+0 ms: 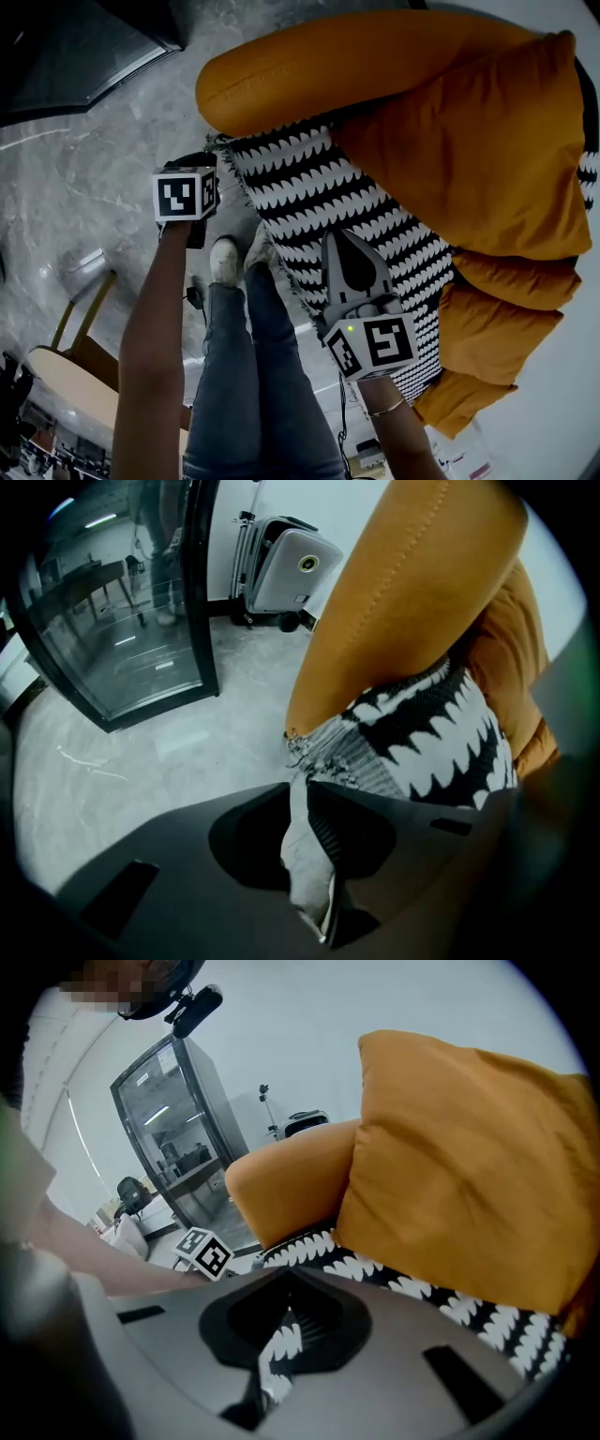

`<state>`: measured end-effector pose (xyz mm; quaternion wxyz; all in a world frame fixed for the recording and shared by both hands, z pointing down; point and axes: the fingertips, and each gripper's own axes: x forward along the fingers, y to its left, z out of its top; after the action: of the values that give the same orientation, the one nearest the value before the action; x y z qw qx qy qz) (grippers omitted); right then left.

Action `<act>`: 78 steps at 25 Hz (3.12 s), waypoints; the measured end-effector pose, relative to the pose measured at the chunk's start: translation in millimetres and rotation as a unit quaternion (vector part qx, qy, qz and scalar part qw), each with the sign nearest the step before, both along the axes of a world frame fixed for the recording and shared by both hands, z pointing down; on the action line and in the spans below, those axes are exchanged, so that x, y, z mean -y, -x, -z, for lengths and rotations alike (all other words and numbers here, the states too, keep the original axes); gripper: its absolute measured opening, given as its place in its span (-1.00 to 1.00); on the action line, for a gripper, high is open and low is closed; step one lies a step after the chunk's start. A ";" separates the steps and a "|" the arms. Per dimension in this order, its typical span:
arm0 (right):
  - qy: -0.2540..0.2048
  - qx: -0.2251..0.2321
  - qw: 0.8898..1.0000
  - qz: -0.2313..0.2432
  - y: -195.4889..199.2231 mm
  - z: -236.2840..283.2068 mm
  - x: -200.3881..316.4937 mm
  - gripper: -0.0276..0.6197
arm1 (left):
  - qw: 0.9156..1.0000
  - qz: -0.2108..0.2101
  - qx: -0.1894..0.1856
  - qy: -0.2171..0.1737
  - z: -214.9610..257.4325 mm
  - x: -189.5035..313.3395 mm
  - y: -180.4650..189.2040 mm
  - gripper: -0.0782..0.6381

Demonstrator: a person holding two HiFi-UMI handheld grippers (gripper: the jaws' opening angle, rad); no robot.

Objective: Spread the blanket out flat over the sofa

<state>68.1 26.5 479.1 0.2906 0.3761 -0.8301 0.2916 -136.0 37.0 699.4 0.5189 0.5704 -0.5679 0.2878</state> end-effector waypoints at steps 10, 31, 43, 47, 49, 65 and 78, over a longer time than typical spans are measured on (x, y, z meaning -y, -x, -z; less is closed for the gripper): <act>-0.012 0.008 1.000 0.001 8.3 20.9 -17.9 -0.88 | 1.000 0.000 0.013 -0.020 36.6 -41.5 13.8 -0.66; -0.091 0.046 0.994 -0.036 33.2 168.8 -47.3 -0.88 | 0.984 -0.031 0.012 -0.177 269.7 -33.6 10.5 -0.73; -0.140 0.077 0.986 -0.057 29.7 274.3 -46.4 -0.88 | 0.958 -0.036 0.018 -0.283 422.6 -32.9 -2.2 -0.73; -0.162 0.087 0.981 -0.065 28.3 304.8 -46.3 -0.88 | 0.947 -0.037 0.020 -0.318 469.5 -33.7 -5.9 -0.73; -0.168 0.092 0.979 -0.070 29.0 315.8 -47.9 -0.88 | 0.942 -0.035 0.017 -0.333 489.1 -35.4 -6.5 -0.73; -0.220 0.124 0.965 -0.074 19.7 393.4 -73.7 -0.89 | 0.904 -0.050 0.004 -0.424 604.6 -72.6 -29.2 -0.73; -0.249 0.139 0.957 -0.062 32.8 427.0 -106.2 -0.89 | 0.884 -0.064 0.002 -0.464 646.1 -108.6 -37.4 -0.73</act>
<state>35.4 132.7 52.1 0.0512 0.4433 -0.8834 0.1428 -98.6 145.6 53.3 0.1749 0.7803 -0.5999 0.0250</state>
